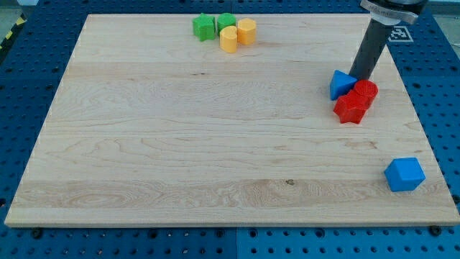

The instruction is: Make a triangle with red blocks and the triangle

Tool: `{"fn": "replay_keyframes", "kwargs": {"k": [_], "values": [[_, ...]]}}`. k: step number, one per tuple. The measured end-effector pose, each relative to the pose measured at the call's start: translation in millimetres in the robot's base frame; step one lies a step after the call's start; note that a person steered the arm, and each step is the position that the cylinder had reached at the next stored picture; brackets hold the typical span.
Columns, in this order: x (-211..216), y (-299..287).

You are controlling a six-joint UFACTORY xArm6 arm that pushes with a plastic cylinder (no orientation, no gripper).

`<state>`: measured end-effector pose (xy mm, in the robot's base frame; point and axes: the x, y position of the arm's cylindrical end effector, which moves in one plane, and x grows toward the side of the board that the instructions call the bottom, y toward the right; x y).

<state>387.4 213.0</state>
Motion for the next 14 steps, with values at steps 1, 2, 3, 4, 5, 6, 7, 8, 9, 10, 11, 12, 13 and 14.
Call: {"fn": "replay_keyframes", "kwargs": {"k": [1,2,3,4,5,6,7,8,9,10,11,12,13,14], "values": [[11.1,-2.2],[26.4,-2.6],[42.8,-3.6],[49.1,-6.8],[43.9,-31.0],[46.1,-58.2],[56.0,-60.4],[62.8,-47.2],[65.3,-26.9],[67.9,-15.3],[67.9,-15.3],[67.9,-22.6],[67.8,-45.2],[72.4,-54.6]]}}
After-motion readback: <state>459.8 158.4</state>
